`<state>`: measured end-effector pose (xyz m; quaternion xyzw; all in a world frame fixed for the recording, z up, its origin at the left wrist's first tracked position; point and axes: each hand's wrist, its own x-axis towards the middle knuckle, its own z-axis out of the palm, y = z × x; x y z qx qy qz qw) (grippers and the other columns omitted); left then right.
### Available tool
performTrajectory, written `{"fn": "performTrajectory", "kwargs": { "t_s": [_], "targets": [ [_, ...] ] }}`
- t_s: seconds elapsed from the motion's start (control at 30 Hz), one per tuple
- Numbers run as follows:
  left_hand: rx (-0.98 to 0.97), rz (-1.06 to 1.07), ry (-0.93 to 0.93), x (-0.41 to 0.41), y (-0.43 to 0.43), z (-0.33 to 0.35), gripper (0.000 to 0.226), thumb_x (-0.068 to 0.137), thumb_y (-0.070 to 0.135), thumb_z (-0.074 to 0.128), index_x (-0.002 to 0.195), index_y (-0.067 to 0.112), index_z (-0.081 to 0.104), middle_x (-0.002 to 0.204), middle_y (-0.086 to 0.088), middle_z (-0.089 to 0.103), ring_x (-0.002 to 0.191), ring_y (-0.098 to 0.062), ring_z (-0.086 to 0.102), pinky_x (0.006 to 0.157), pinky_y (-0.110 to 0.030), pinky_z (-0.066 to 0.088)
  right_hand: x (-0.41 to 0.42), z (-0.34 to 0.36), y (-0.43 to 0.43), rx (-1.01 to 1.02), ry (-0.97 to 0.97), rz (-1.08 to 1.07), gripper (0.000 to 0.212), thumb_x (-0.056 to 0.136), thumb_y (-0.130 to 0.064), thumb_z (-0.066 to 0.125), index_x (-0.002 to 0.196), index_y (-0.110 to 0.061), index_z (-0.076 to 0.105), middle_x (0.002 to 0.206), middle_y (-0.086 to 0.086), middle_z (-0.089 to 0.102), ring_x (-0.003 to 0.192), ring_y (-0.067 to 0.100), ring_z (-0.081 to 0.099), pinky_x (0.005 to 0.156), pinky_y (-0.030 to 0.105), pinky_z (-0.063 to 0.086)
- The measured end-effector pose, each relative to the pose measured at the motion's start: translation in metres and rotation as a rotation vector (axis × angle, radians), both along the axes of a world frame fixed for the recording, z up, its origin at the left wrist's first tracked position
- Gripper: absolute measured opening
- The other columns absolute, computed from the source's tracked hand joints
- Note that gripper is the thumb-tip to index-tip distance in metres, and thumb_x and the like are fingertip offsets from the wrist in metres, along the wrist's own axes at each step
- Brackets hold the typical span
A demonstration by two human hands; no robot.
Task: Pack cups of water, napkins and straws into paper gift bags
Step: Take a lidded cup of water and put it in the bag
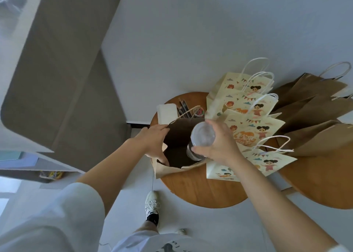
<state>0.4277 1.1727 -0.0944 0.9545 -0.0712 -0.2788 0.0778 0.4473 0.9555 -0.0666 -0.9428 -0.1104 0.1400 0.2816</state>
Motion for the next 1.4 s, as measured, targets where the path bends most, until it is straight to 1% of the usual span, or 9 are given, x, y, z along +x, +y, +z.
{"fn": "performTrajectory", "kwargs": {
  "t_s": [0.17,0.3,0.67,0.93,1.03,1.13,1.27,1.33,1.4],
  "targets": [
    [0.003,0.01,-0.029,0.014,0.008,-0.005,0.117,0.061,0.066,0.075,0.151,0.019,0.015,0.158,-0.001,0.014,0.144,-0.023,0.016,0.115,-0.045,0.022,0.005,-0.004,0.004,-0.482,-0.001,0.33,0.094,0.067,-0.054,0.072,0.142,-0.033,0.019,0.142,-0.001,0.026,0.129,0.02,0.028,0.095,0.032,0.04],
    [0.009,-0.076,-0.05,0.02,-0.001,-0.009,0.12,0.057,0.067,0.076,0.15,0.021,0.016,0.157,0.0,0.017,0.143,-0.022,0.016,0.116,-0.047,0.019,0.019,-0.009,0.024,-0.632,0.06,0.574,0.098,0.069,-0.057,0.067,0.146,-0.027,0.013,0.141,0.004,0.027,0.128,0.025,0.029,0.093,0.034,0.043],
    [-0.004,-0.138,-0.054,0.03,-0.001,-0.014,0.123,0.057,0.07,0.073,0.151,0.019,0.011,0.158,0.001,0.01,0.145,-0.022,0.008,0.116,-0.047,0.016,0.053,-0.101,0.066,-0.803,0.446,0.463,0.097,0.073,-0.039,0.073,0.145,-0.016,0.012,0.14,0.017,0.026,0.124,0.04,0.041,0.1,0.046,0.041],
    [0.005,-0.103,-0.036,0.036,0.002,-0.014,0.121,0.06,0.072,0.07,0.151,0.019,0.01,0.159,0.002,0.007,0.146,-0.023,0.003,0.116,-0.049,0.007,0.044,-0.133,0.063,-0.69,0.456,0.356,0.096,0.076,-0.034,0.072,0.146,-0.017,0.009,0.145,0.016,0.018,0.129,0.04,0.031,0.101,0.046,0.04],
    [0.002,-0.079,-0.039,0.038,-0.001,-0.011,0.119,0.062,0.073,0.067,0.151,0.018,0.011,0.159,0.0,0.008,0.146,-0.023,0.005,0.117,-0.047,0.008,0.049,-0.13,0.059,-0.665,0.488,0.315,0.096,0.084,-0.042,0.063,0.15,-0.02,-0.003,0.155,0.012,0.004,0.139,0.04,0.013,0.107,0.05,0.031],
    [0.023,-0.061,-0.049,0.038,-0.006,-0.007,0.108,0.068,0.07,0.065,0.15,0.019,0.016,0.158,-0.002,0.01,0.145,-0.023,0.007,0.116,-0.048,0.01,0.049,-0.108,0.058,-0.542,0.43,0.282,0.078,0.089,-0.054,0.049,0.148,-0.019,0.014,0.153,0.009,0.017,0.14,0.034,0.017,0.109,0.047,0.03],
    [-0.031,0.024,-0.01,0.038,-0.011,-0.002,0.074,0.084,0.052,0.058,0.145,0.018,0.034,0.158,-0.003,0.015,0.145,-0.023,0.011,0.116,-0.046,0.017,0.035,-0.054,0.043,-0.226,0.06,0.23,0.029,0.093,-0.031,0.048,0.115,-0.013,0.054,0.11,0.004,0.056,0.104,0.02,0.053,0.085,0.033,0.048],
    [-0.161,0.157,-0.049,0.038,-0.013,0.001,0.037,0.089,0.025,0.056,0.124,0.016,0.059,0.149,-0.005,0.038,0.136,-0.022,0.034,0.11,-0.04,0.033,0.028,-0.031,0.028,-0.084,-0.114,0.166,0.015,0.092,-0.021,0.048,0.094,-0.011,0.059,0.087,0.002,0.057,0.08,0.016,0.054,0.067,0.028,0.045],
    [-0.262,0.382,-0.138,0.037,-0.017,0.006,0.022,0.088,0.007,0.047,0.091,0.012,0.068,0.12,-0.003,0.063,0.108,-0.02,0.057,0.093,-0.037,0.047,0.027,-0.017,0.014,0.014,-0.2,0.081,0.013,0.092,-0.015,0.049,0.085,-0.01,0.058,0.077,0.0,0.055,0.066,0.014,0.05,0.056,0.025,0.041]
  ]
}}
